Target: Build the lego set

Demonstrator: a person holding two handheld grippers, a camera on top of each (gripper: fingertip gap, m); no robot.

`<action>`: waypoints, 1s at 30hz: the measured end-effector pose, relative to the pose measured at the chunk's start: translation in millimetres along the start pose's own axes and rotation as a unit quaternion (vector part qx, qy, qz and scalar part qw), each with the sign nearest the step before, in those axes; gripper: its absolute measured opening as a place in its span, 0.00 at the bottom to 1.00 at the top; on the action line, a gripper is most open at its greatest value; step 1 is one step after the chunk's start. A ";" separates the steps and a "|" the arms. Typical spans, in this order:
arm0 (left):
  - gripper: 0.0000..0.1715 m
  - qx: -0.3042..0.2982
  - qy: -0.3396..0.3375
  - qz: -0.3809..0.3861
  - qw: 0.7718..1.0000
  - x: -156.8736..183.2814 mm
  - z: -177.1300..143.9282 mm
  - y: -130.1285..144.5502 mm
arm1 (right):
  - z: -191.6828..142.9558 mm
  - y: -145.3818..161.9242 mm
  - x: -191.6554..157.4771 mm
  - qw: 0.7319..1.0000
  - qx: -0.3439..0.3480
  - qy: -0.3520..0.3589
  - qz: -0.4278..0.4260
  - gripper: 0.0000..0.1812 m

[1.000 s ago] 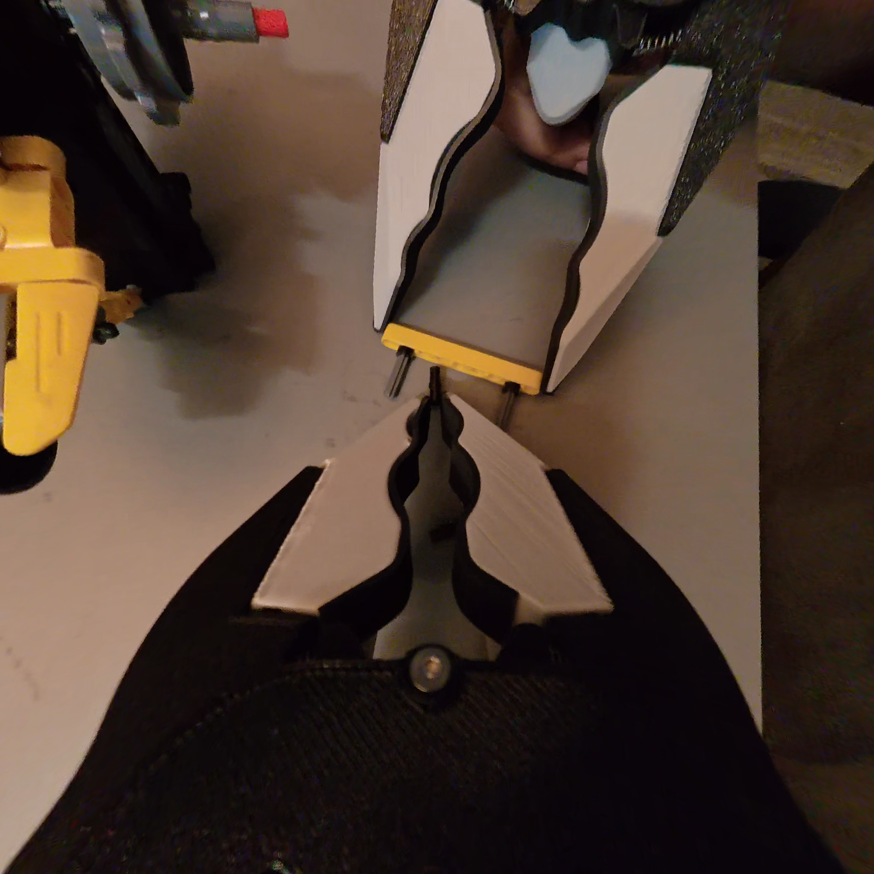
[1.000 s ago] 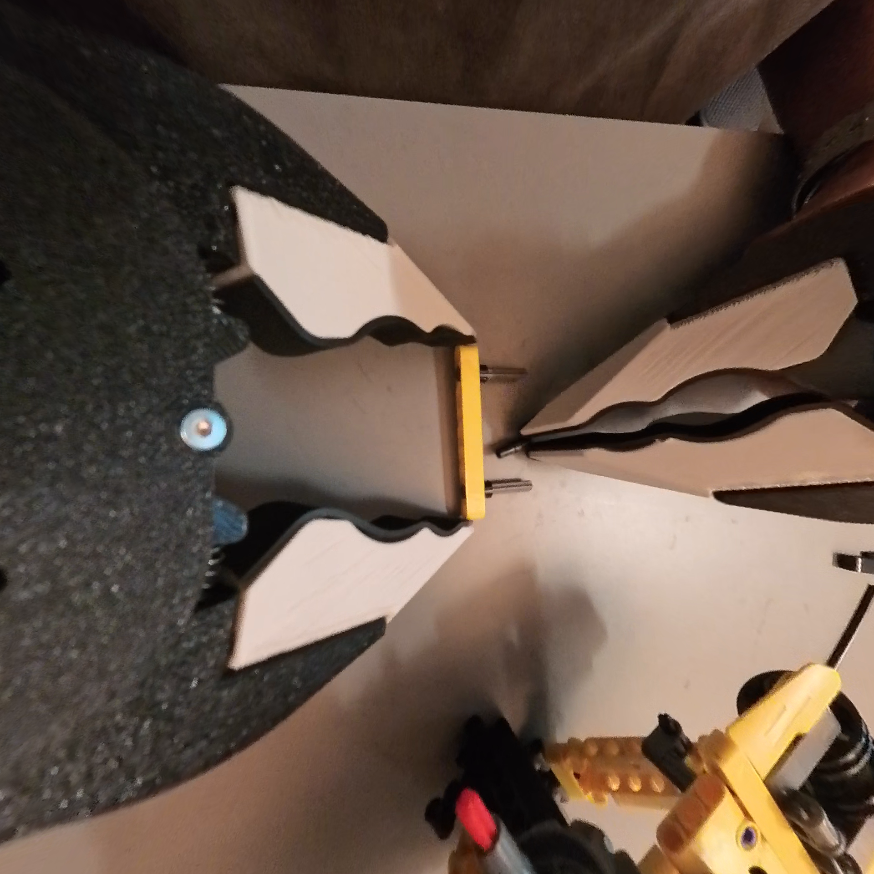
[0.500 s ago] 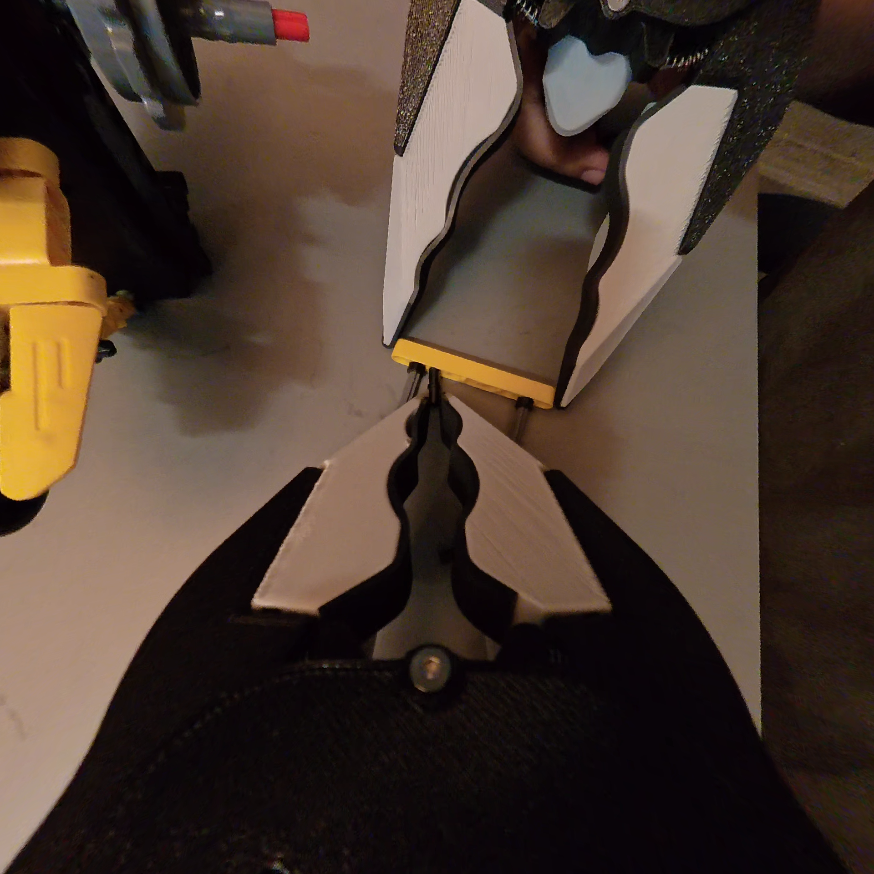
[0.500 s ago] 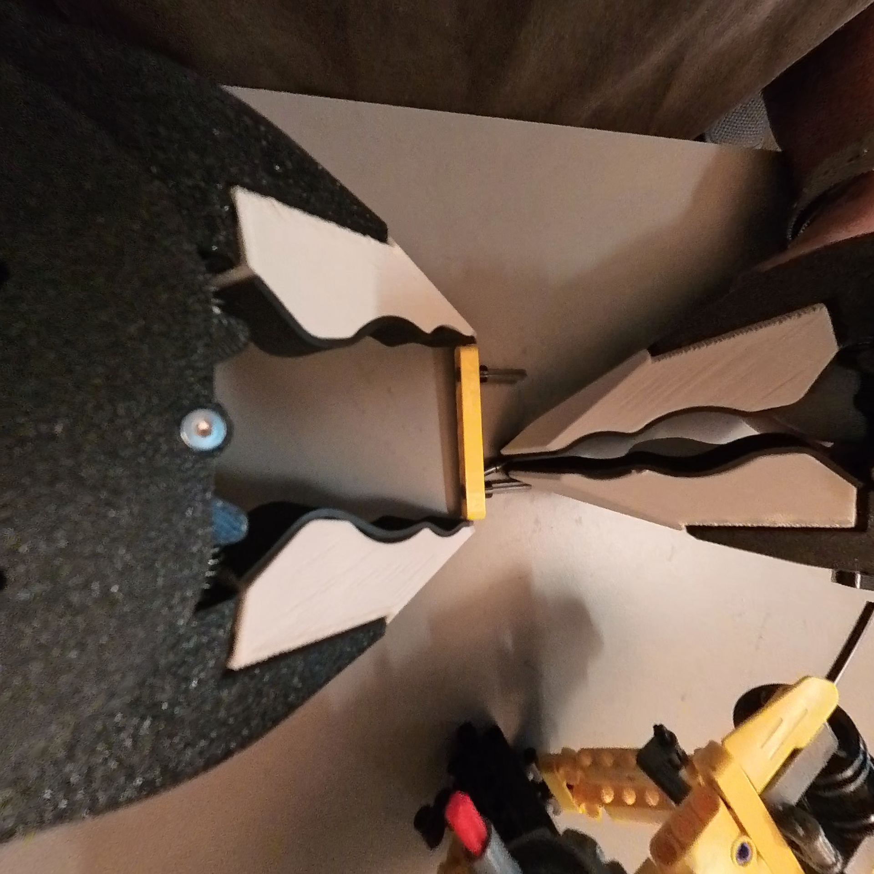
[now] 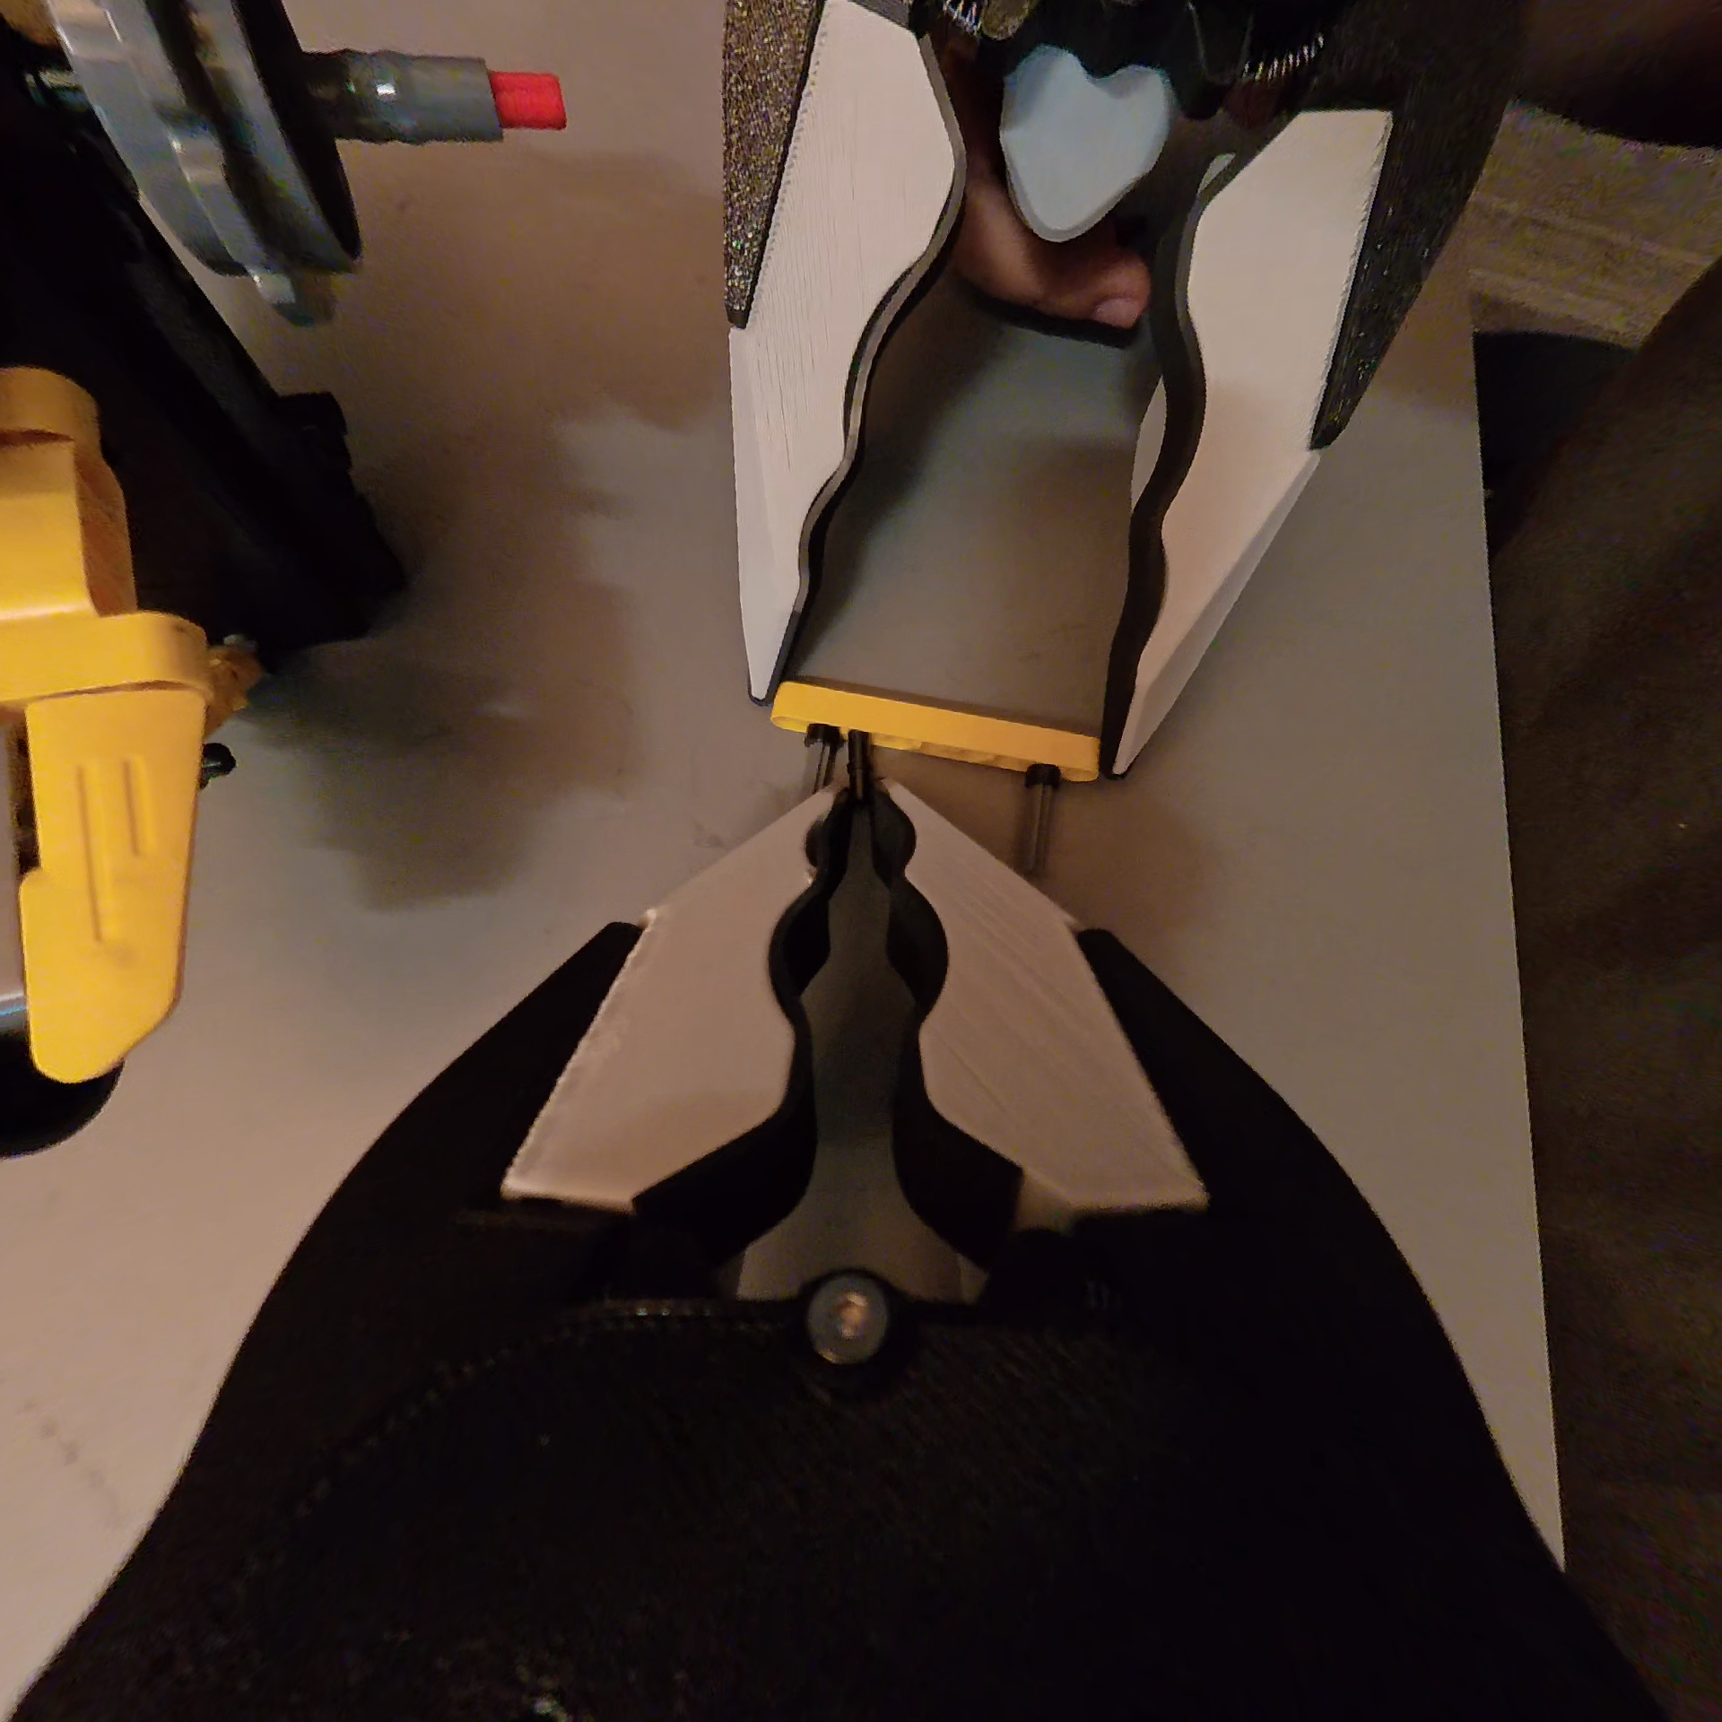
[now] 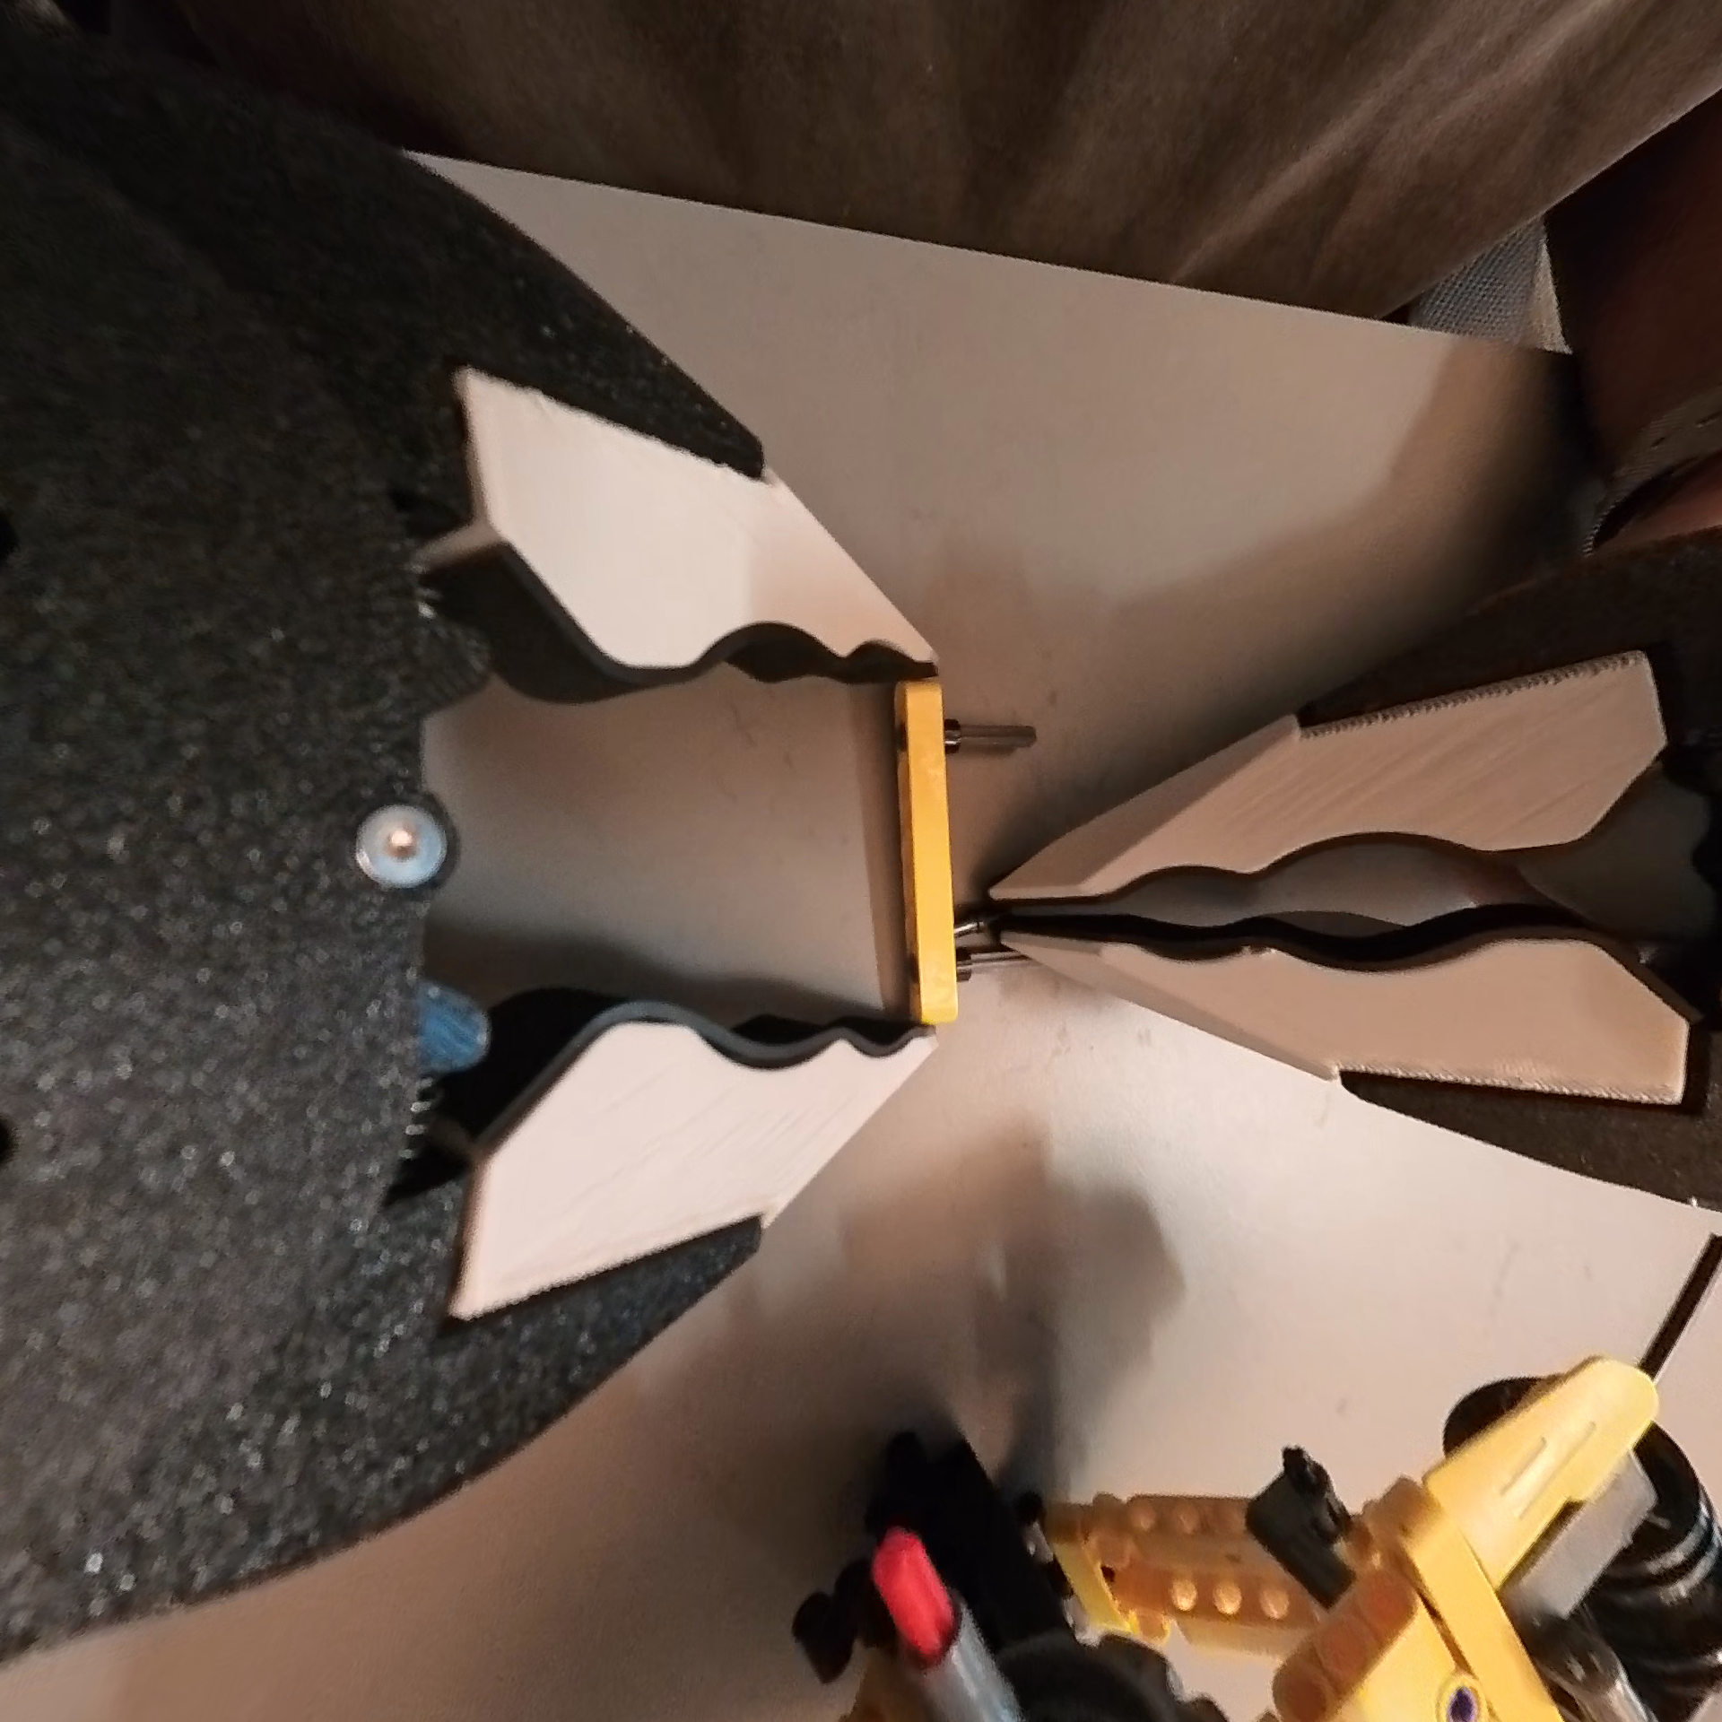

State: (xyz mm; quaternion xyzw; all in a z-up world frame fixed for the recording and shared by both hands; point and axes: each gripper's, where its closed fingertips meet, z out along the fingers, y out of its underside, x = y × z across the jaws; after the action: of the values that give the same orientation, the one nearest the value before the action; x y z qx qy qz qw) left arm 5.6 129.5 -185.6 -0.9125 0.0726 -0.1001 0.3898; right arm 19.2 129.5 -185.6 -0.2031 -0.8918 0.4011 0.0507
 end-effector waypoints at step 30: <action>0.00 0.021 -0.077 -0.055 0.995 11.4 -4.1 1.2 | 1.4 1.1 0.6 1.000 -0.007 0.022 -0.017 0.40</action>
State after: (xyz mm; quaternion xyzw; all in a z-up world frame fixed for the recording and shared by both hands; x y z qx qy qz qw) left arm 15.7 123.5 -182.2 -0.9117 -0.0096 -0.0524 0.4073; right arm 18.7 129.4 -187.4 -0.1967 -0.8965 0.3896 0.0758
